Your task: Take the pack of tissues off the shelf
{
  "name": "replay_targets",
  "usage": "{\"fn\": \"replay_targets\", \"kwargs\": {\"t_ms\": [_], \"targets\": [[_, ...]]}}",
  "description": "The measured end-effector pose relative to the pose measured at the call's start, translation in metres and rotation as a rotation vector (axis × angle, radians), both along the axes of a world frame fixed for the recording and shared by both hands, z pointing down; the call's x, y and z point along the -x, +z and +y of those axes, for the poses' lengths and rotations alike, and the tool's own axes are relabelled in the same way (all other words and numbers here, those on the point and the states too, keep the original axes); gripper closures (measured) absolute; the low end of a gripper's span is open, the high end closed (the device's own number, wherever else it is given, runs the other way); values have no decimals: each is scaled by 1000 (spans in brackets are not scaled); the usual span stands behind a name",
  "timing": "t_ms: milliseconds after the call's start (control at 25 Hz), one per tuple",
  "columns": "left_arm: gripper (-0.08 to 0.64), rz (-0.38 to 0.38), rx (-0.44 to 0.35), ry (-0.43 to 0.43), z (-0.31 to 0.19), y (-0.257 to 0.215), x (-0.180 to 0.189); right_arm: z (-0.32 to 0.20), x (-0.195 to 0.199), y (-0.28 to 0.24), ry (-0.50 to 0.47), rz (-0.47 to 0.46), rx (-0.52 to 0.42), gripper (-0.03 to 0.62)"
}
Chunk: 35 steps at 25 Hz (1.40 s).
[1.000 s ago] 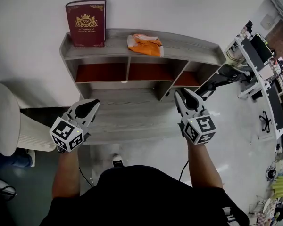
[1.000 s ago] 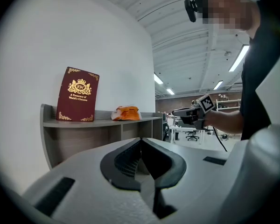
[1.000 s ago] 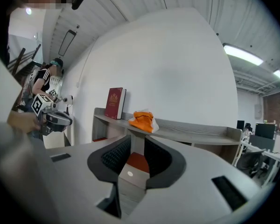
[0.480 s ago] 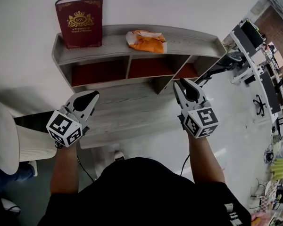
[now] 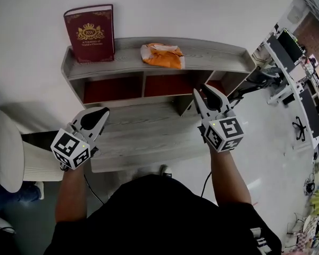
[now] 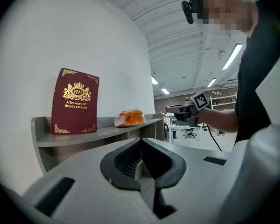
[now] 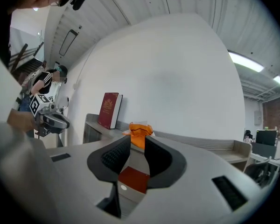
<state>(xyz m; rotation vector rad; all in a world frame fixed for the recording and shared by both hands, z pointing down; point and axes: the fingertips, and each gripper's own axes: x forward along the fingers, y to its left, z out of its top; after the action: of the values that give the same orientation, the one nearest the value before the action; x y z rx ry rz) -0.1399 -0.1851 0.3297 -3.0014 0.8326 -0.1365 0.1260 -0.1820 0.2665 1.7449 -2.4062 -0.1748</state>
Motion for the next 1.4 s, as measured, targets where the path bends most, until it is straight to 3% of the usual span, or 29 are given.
{"fn": "replay_targets", "kwargs": {"t_ms": [600,800,1400], "targets": [[540,12,-30,-147,-12,-21,-43,-55,-33,-16,-175,22,-9,465],[540,9,-51,-168,-9,-25,-48,-73,-37,-17,-200,44,-17,398],[540,2,-22,-305,-11,-17,-29,-138,10,-11,-376,190,54,305]]}}
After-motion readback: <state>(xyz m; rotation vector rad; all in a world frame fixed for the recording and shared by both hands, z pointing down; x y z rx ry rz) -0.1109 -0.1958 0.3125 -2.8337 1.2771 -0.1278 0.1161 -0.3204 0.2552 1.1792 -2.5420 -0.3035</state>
